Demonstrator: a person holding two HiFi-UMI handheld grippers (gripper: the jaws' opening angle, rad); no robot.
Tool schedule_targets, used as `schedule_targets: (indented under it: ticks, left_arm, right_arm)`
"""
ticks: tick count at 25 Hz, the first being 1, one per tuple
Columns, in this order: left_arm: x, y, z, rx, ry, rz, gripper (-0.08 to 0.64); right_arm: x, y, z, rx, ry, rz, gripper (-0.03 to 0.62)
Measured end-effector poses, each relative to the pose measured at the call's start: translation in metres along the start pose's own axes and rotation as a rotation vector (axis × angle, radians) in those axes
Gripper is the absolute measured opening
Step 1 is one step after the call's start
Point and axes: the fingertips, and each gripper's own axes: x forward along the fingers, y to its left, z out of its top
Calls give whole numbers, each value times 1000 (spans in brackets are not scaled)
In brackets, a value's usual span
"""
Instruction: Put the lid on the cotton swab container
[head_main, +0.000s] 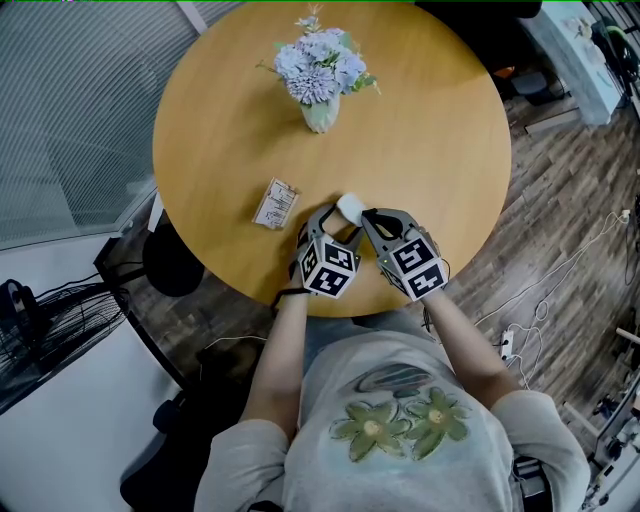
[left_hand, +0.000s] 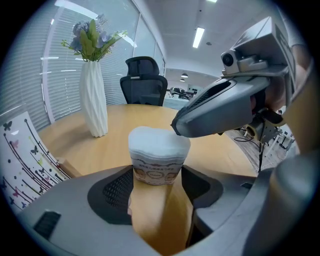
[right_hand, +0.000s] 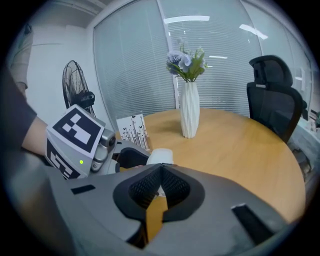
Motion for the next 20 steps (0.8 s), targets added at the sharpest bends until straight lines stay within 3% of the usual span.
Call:
schedule_targets:
  ticks: [5, 9, 12, 20]
  left_arm:
    - [1, 0, 1, 3, -1, -2, 296]
    - [2, 0, 1, 6, -1, -5, 296]
    - [2, 1, 0, 8, 4, -2, 298]
    - [-1, 0, -1, 21, 17, 12, 298]
  right_arm:
    - [2, 1, -1, -57, 74, -20, 2]
    - [6, 1, -4, -167, 195, -46, 2]
    - [8, 2, -3, -182, 263, -31, 2]
    - [4, 3, -2, -73, 134, 43, 0]
